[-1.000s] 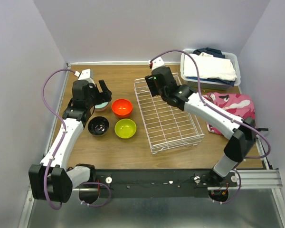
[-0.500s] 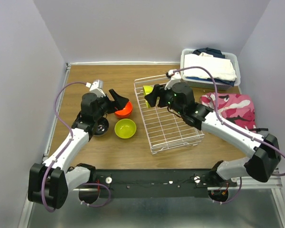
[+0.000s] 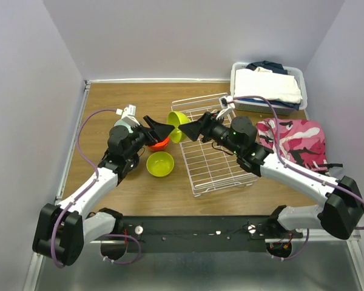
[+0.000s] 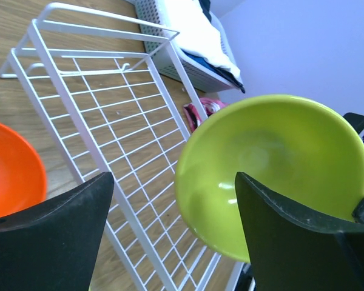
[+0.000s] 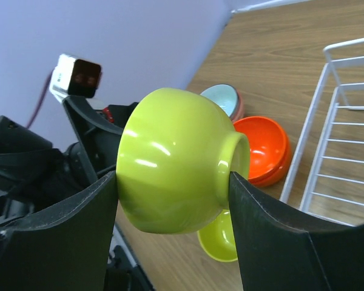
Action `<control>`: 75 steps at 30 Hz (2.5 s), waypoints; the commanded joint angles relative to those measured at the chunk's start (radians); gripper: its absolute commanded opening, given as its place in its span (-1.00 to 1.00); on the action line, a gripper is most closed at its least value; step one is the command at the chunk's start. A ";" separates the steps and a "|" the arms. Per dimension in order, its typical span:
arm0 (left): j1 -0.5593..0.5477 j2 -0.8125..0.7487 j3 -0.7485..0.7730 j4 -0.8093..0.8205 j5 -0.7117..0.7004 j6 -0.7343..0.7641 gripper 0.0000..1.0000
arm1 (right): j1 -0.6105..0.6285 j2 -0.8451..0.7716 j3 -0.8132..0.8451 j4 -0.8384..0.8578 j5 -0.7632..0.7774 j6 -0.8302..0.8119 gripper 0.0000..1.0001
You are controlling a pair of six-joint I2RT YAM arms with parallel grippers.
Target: Unload the bowls from the dish rack
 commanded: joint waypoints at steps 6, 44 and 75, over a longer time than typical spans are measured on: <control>-0.035 0.015 -0.038 0.065 -0.001 -0.089 0.14 | -0.004 -0.005 -0.057 0.227 -0.091 0.121 -0.05; -0.041 0.046 0.212 -0.980 -0.293 0.299 -0.99 | -0.004 -0.285 -0.167 -0.199 0.343 -0.192 1.00; -0.084 -0.081 0.175 -0.903 -0.449 0.323 0.89 | -0.004 -0.292 -0.138 -0.266 0.498 -0.264 1.00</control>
